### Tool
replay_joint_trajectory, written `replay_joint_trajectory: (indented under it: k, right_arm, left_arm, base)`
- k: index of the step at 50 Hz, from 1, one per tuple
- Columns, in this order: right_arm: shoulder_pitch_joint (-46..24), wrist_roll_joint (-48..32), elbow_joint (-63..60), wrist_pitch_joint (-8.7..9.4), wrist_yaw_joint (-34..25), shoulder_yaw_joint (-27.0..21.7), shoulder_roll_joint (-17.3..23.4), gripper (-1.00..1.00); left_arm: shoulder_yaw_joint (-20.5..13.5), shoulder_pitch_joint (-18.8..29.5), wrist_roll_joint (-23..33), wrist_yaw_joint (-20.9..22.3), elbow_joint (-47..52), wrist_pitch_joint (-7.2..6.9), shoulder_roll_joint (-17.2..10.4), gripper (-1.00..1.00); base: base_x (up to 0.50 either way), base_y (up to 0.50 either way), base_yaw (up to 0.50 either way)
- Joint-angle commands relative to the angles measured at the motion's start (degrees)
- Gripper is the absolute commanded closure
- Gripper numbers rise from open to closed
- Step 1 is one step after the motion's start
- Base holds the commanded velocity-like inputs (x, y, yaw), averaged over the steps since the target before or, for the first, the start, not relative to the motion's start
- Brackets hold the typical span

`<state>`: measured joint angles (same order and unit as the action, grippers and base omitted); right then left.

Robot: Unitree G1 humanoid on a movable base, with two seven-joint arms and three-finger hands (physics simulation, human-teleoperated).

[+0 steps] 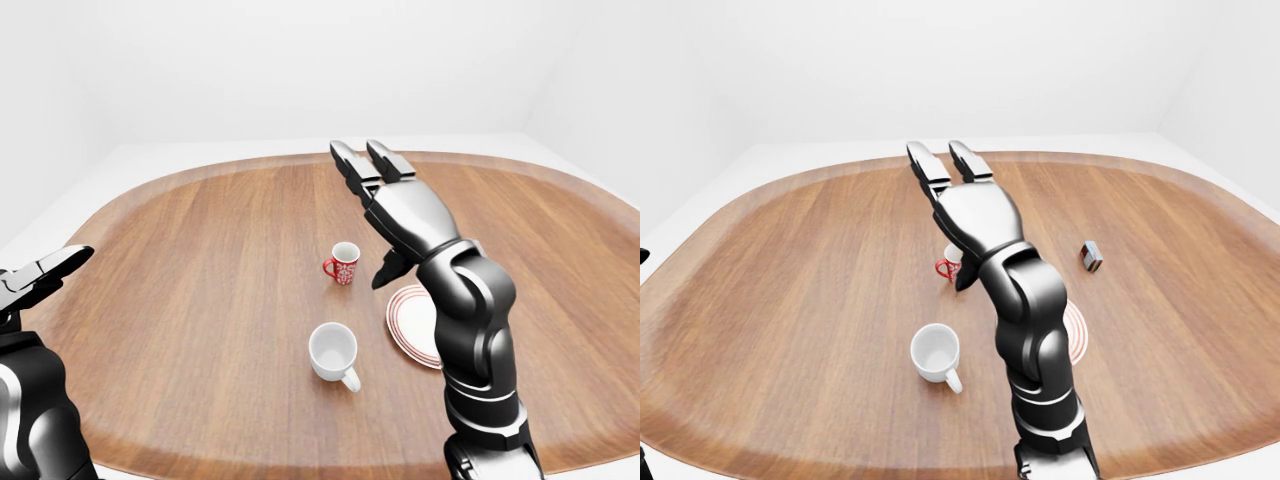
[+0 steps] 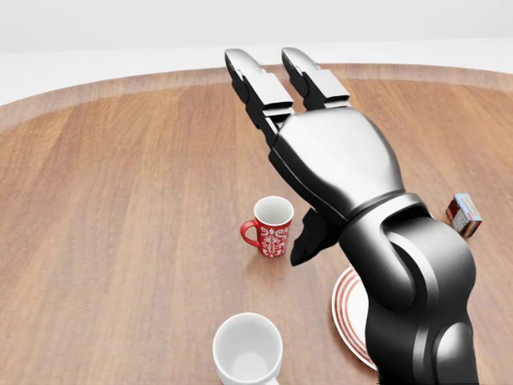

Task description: Put the white mug on the plate.

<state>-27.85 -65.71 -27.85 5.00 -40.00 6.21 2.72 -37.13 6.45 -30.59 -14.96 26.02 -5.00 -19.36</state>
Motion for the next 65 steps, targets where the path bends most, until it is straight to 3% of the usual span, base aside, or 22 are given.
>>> replay_joint_trajectory:
  k: [1, 6, 17, 18, 22, 24, 31, 44, 51, 65]
  right_arm:
    - [-2.5, -12.95, 4.62, 0.0, 0.0, -0.2, -4.34, -1.0]
    - [-0.81, -14.22, 5.3, 0.0, 0.0, -0.29, -4.43, -1.0]
    - [-4.15, -13.68, 10.14, 0.0, 0.0, -0.96, -3.25, -1.0]
    - [-4.06, -12.54, 10.63, 0.0, 0.0, 0.06, -2.2, -1.0]
    - [-5.29, 1.78, 10.31, 0.0, 0.0, 12.38, 11.65, -1.0]
    - [-6.24, 5.82, 9.15, 0.0, 0.0, 16.12, 16.32, -1.0]
    - [-5.73, 13.38, 6.27, 0.0, 0.0, 21.82, 23.39, -1.0]
    - [1.44, 16.9, 1.91, 0.0, 0.0, 26.06, 27.08, -1.0]
    - [7.5, 13.96, 2.99, 0.0, 0.0, 26.75, 23.68, -1.0]
    - [12.68, 7.6, 8.71, 0.0, 0.0, 27.6, 17.02, -1.0]
  left_arm:
    - [0.01, -0.02, 0.04, -0.04, 0.2, 0.0, 0.05, -1.0]
    - [0.24, 0.1, 0.25, -0.05, 0.02, 0.0, 0.06, -1.0]
    - [0.71, 0.18, 0.69, 0.18, -0.56, 0.0, 0.25, -1.0]
    - [0.7, 0.16, 0.67, 0.18, -0.52, 0.0, 0.25, -1.0]
    - [0.61, 0.12, 0.64, 0.24, -0.63, 0.0, 0.28, -1.0]
    - [0.66, 0.16, 0.68, 0.24, -0.71, 0.0, 0.26, -1.0]
    - [0.63, 0.12, 0.63, 0.2, -0.58, 0.0, 0.3, -1.0]
    - [0.79, 0.16, 0.87, 0.24, -0.68, 0.0, 0.36, -1.0]
    - [0.93, 0.19, 1.02, 0.26, -0.69, 0.0, 0.42, -1.0]
    - [0.95, 0.27, 1.03, 0.29, -1.06, 0.0, 0.38, -1.0]
  base:
    - [0.0, 0.0, 0.0]
    - [0.0, 0.0, 0.0]
    - [0.0, 0.0, 0.0]
    - [0.0, 0.0, 0.0]
    - [0.0, 0.0, 0.0]
    - [0.0, 0.0, 0.0]
    - [0.0, 0.0, 0.0]
    - [0.0, 0.0, 0.0]
    - [0.0, 0.0, 0.0]
    - [0.0, 0.0, 0.0]
